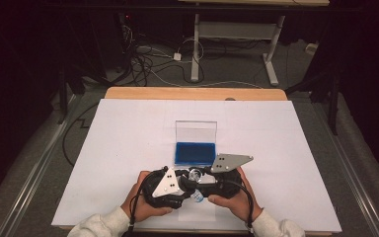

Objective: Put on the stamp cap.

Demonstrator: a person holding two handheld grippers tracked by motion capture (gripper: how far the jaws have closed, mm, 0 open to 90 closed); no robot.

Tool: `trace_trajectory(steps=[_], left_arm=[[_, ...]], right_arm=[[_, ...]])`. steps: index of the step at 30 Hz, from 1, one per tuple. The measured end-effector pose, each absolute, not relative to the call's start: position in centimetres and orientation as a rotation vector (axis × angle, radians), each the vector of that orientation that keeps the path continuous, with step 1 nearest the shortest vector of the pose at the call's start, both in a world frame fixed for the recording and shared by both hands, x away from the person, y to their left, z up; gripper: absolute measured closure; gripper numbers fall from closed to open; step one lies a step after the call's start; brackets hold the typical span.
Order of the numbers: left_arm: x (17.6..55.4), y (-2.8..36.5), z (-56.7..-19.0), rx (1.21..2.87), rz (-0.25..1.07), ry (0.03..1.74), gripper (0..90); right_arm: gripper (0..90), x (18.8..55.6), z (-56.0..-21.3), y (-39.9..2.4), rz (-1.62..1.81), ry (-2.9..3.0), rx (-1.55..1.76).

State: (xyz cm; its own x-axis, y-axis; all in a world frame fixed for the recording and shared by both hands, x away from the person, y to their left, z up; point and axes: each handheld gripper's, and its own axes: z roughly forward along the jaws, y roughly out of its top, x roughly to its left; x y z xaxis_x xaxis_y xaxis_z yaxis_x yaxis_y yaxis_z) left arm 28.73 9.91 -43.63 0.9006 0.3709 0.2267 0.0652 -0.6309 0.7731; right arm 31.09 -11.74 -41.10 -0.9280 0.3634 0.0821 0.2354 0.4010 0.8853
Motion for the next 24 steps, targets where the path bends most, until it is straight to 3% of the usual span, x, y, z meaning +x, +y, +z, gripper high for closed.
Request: trace_trajectory(steps=[12,17,24], left_arm=[[28.79,9.74,-43.83,2.244,0.472,0.311,36.5],[29.38,9.74,-44.35,2.245,0.393,0.325,36.3],[29.57,9.90,-44.59,2.212,0.386,0.312,35.9]], right_arm=[[56.8,31.21,-41.55,-11.57,1.568,2.540,0.555],[56.8,31.17,-41.73,-11.27,1.542,2.544,0.561],[56.8,31.08,-41.39,-11.22,1.517,2.543,0.569]])
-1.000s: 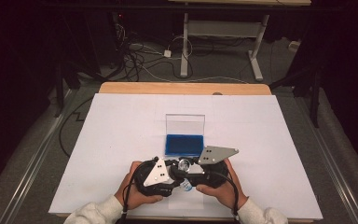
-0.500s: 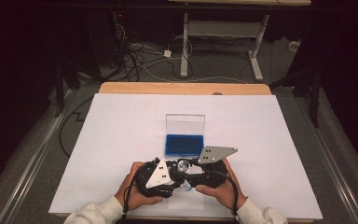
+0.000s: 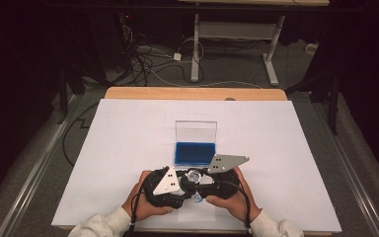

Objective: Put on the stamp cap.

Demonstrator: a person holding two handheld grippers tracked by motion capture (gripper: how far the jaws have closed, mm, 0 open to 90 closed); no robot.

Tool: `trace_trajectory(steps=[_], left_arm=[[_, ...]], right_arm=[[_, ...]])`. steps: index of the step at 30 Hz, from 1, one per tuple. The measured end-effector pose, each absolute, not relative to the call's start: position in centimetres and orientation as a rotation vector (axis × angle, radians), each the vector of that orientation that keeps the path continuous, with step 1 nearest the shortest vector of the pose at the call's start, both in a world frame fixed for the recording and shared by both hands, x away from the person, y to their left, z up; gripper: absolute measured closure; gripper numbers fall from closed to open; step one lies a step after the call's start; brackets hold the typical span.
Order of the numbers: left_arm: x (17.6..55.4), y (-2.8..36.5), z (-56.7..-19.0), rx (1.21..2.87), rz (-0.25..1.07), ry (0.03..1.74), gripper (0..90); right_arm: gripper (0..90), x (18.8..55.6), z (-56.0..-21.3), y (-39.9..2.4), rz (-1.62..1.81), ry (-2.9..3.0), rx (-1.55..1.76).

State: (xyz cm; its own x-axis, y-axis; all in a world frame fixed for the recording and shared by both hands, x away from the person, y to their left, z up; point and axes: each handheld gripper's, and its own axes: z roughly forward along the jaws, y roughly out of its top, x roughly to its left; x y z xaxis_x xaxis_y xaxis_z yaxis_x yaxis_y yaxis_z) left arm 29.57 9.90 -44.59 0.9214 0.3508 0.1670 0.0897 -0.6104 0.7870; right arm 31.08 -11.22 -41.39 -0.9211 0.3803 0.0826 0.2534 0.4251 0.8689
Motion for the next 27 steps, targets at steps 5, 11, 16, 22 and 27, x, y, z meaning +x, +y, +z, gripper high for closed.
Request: trace_trajectory(steps=[5,11,16,22,27], left_arm=[[29.57,9.82,-44.76,2.204,0.391,0.316,35.4],[29.55,9.71,-44.87,2.198,0.397,0.322,34.5],[29.58,9.58,-44.95,2.194,0.414,0.351,25.8],[30.08,9.88,-45.03,2.180,0.418,0.423,15.3],[30.18,10.19,-44.81,2.167,0.416,0.427,15.2]], right_arm=[[56.8,30.99,-41.34,-11.13,1.508,2.542,0.564],[56.8,31.05,-41.27,-11.26,1.512,2.542,0.584],[56.8,31.03,-41.19,-11.29,1.517,2.540,0.593],[56.8,30.98,-41.06,-11.36,1.511,2.529,0.587],[56.8,31.03,-40.67,-11.67,1.525,2.507,0.591]])
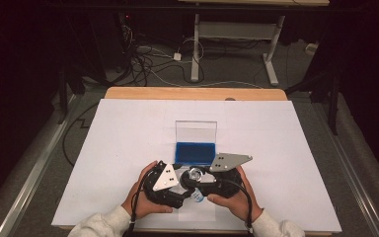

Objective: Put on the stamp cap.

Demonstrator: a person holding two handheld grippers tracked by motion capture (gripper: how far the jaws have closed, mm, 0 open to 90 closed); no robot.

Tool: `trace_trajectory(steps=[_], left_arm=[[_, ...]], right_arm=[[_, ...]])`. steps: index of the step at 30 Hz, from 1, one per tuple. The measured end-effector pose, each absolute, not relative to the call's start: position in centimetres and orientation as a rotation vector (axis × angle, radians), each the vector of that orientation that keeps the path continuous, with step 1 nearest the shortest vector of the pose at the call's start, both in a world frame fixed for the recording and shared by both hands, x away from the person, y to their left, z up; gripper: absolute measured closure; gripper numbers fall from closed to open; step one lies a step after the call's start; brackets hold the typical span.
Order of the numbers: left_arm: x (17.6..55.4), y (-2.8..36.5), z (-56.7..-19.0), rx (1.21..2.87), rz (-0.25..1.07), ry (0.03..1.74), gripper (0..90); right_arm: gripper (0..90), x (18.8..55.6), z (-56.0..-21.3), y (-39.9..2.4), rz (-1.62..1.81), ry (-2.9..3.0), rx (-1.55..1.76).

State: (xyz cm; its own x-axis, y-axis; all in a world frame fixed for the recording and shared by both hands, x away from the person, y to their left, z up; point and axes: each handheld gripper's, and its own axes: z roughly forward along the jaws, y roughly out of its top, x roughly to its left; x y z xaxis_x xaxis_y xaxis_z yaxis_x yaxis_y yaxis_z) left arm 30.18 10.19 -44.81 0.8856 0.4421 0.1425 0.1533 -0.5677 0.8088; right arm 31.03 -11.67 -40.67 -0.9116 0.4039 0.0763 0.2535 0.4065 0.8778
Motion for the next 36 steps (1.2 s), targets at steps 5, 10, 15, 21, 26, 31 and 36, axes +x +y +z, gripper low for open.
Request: trace_trajectory(steps=[5,10,15,21,26,31,36], left_arm=[[30.1,10.1,-44.8,2.174,0.406,0.424,16.1],[30.0,10.0,-45.1,2.193,0.399,0.404,15.4],[29.9,10.0,-45.1,2.193,0.406,0.398,15.3],[29.9,11.0,-45.0,2.205,0.426,0.401,15.2],[29.8,12.3,-44.8,2.210,0.458,0.410,15.2],[29.8,14.2,-44.6,2.197,0.495,0.449,15.3],[29.8,16.2,-44.2,2.179,0.541,0.494,15.3]], right_arm=[[56.8,30.9,-40.5,-11.7,1.523,2.491,0.586],[56.8,31.0,-40.3,-12.1,1.539,2.447,0.615],[56.8,31.1,-40.0,-12.6,1.541,2.441,0.616],[56.8,31.2,-39.6,-13.3,1.538,2.431,0.624],[56.8,31.4,-39.1,-14.0,1.526,2.411,0.625],[56.8,31.4,-38.7,-14.7,1.510,2.395,0.637],[56.8,31.6,-38.5,-15.2,1.501,2.389,0.642]])
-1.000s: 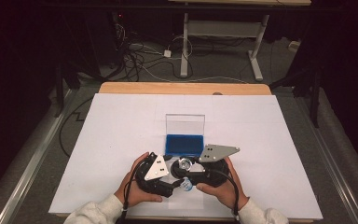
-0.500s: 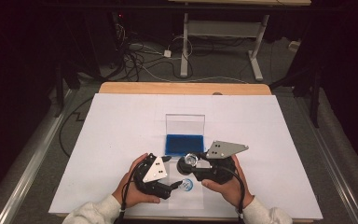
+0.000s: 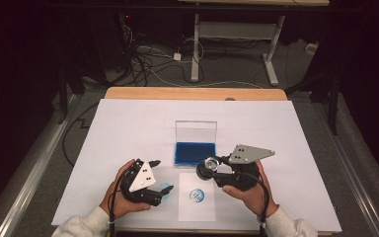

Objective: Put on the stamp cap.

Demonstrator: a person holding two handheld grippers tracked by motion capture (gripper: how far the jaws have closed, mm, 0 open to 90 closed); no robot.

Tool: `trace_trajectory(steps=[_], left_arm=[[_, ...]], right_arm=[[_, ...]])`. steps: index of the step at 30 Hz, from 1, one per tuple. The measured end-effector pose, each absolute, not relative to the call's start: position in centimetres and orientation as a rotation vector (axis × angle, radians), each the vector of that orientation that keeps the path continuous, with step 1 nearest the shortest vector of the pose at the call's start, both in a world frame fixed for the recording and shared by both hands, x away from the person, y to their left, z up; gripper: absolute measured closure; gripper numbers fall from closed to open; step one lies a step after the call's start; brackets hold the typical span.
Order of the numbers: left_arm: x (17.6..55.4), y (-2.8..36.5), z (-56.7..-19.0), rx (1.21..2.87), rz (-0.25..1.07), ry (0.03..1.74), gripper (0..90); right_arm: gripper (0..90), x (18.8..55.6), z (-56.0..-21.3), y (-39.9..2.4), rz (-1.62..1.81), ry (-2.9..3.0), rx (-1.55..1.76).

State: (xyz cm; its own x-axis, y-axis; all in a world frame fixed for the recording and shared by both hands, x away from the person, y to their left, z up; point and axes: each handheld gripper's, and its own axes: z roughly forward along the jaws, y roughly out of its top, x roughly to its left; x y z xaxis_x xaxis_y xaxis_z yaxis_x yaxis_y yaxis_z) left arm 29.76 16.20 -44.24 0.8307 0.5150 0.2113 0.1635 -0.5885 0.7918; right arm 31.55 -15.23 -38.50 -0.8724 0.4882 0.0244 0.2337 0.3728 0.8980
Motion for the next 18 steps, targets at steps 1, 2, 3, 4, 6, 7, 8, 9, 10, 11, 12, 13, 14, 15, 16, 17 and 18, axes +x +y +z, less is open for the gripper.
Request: trace_trajectory(steps=[1,2,3,4,6,7,8,9,10,11,12,13,14,15,16,17,18], left_arm=[[29.7,16.6,-44.2,2.175,0.547,0.505,15.3],[29.7,16.9,-44.1,2.172,0.562,0.511,15.2],[29.6,17.2,-44.1,2.169,0.570,0.516,15.2],[29.6,17.6,-44.1,2.165,0.572,0.527,15.2],[29.4,18.3,-44.2,2.166,0.599,0.540,15.2],[29.3,18.7,-44.2,2.163,0.602,0.548,15.2],[29.2,19.1,-44.3,2.160,0.605,0.555,15.3],[29.1,19.6,-44.4,2.155,0.611,0.562,15.2],[29.1,19.9,-44.5,2.155,0.603,0.575,15.3],[29.0,20.3,-44.5,2.153,0.618,0.578,15.3],[28.9,20.7,-44.5,2.148,0.620,0.587,15.3],[28.8,21.0,-44.6,2.144,0.621,0.592,15.3],[28.7,21.3,-44.7,2.145,0.623,0.594,15.3],[28.6,21.5,-44.8,2.150,0.622,0.601,15.2],[28.6,21.7,-44.9,2.152,0.627,0.606,15.2],[28.5,21.9,-45.0,2.157,0.633,0.611,15.3],[28.4,22.0,-45.1,2.161,0.637,0.620,15.2]], right_arm=[[56.8,31.6,-38.5,-15.3,1.497,2.388,0.641],[56.8,31.6,-38.4,-15.4,1.491,2.386,0.637],[56.8,31.6,-38.4,-15.5,1.489,2.385,0.642],[56.8,31.6,-38.4,-15.5,1.492,2.384,0.645],[56.7,31.7,-38.3,-15.6,1.485,2.382,0.641],[56.8,31.7,-38.3,-15.7,1.481,2.378,0.646],[56.7,31.7,-38.2,-15.8,1.481,2.376,0.643],[56.8,31.8,-38.2,-15.9,1.481,2.373,0.647],[56.8,31.8,-38.1,-16.0,1.478,2.373,0.650],[56.8,31.8,-38.1,-16.1,1.478,2.371,0.653],[56.8,31.8,-38.0,-16.2,1.479,2.367,0.655],[56.7,31.9,-38.0,-16.3,1.473,2.365,0.653],[56.8,31.9,-37.9,-16.3,1.469,2.363,0.656],[56.8,31.9,-37.9,-16.4,1.465,2.361,0.657],[56.8,31.9,-37.9,-16.5,1.463,2.358,0.661],[56.8,32.0,-37.8,-16.6,1.457,2.359,0.660],[56.7,32.0,-37.8,-16.7,1.452,2.355,0.663]])
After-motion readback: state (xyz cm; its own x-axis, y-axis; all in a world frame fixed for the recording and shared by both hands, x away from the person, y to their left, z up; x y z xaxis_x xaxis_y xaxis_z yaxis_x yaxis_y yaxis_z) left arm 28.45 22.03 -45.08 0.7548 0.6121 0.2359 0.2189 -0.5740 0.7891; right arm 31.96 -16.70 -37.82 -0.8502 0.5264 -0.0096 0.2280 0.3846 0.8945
